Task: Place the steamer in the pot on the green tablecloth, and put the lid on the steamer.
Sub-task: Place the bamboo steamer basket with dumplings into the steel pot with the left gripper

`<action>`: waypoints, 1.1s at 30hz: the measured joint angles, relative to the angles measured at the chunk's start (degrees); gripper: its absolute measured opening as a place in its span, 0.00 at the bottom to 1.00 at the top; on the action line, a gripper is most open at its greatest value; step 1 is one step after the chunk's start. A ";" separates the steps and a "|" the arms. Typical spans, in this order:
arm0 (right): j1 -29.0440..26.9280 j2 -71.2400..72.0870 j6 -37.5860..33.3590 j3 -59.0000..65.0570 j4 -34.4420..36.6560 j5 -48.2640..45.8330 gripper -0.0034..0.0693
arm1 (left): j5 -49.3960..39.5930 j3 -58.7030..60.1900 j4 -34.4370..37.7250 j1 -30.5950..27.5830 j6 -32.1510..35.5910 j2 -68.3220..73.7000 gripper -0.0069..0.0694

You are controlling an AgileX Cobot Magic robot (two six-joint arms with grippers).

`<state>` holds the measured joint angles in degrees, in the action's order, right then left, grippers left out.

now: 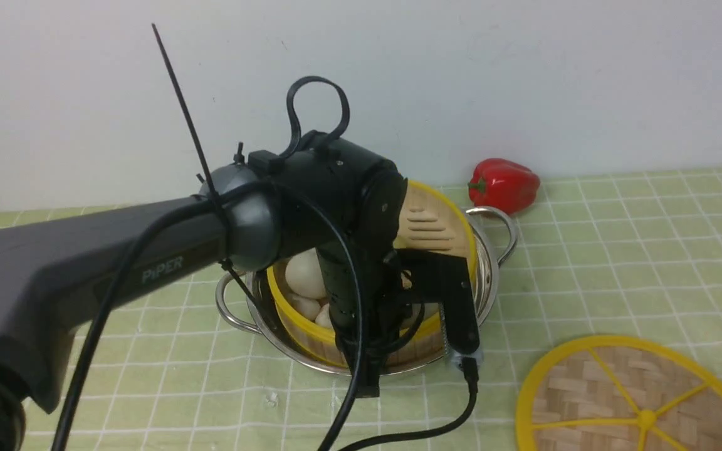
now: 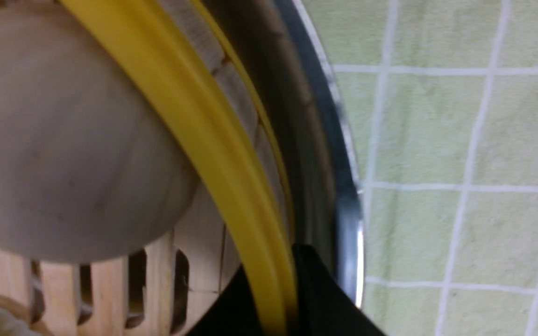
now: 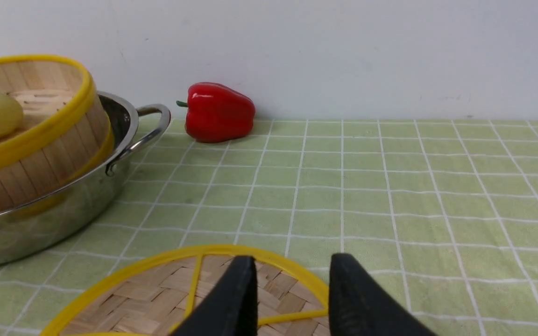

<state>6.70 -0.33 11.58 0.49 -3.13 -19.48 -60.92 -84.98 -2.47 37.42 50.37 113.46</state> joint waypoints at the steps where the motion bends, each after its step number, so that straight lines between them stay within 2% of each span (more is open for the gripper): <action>1: 0.00 0.00 0.00 0.00 0.00 0.00 0.38 | 0.05 0.00 0.06 0.00 0.12 0.57 0.13; 9: 0.00 0.00 0.00 0.00 0.00 0.00 0.38 | 1.92 -0.01 -0.05 0.00 0.06 1.81 0.14; 11: 0.00 0.00 -0.07 0.00 0.00 0.00 0.38 | 2.25 -0.07 -0.12 0.00 -0.50 1.98 0.17; 14: 0.00 0.00 -0.07 0.00 0.00 0.00 0.38 | 2.92 -0.26 -0.59 0.00 -1.96 2.13 0.29; 16: 0.00 0.00 -0.07 0.00 0.00 0.00 0.38 | 2.98 -0.51 -0.95 0.00 -2.60 2.03 0.45; 17: 0.00 0.00 -0.07 0.00 0.00 0.00 0.38 | 2.98 -0.51 -1.02 0.00 -2.67 2.01 0.47; 19: 0.00 0.00 -0.07 0.00 0.00 0.00 0.38 | 2.85 -0.62 -1.40 0.00 -2.90 1.96 0.58; 20: 0.00 0.00 -0.07 0.00 0.00 0.00 0.38 | 2.57 -0.99 -2.24 -0.11 -3.50 1.63 0.70; 24: 0.00 0.00 -0.01 0.00 0.00 0.00 0.38 | 0.77 -2.49 -3.06 -0.11 -6.67 -0.08 0.86; 26: 0.00 0.00 -0.01 0.00 0.00 0.00 0.38 | -0.74 -3.90 -3.38 -0.11 -8.88 -1.90 0.90; 30: 0.00 0.00 -0.01 0.00 0.00 0.00 0.38 | -3.71 -6.15 -5.20 -0.11 -12.16 -5.09 0.91; 33: 0.00 0.00 -0.01 0.00 0.00 0.00 0.38 | -7.39 -8.07 -9.24 -0.11 -18.02 -8.70 0.81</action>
<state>6.70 -0.33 11.57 0.49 -3.13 -19.48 -68.32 -93.05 -11.70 37.30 32.36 104.77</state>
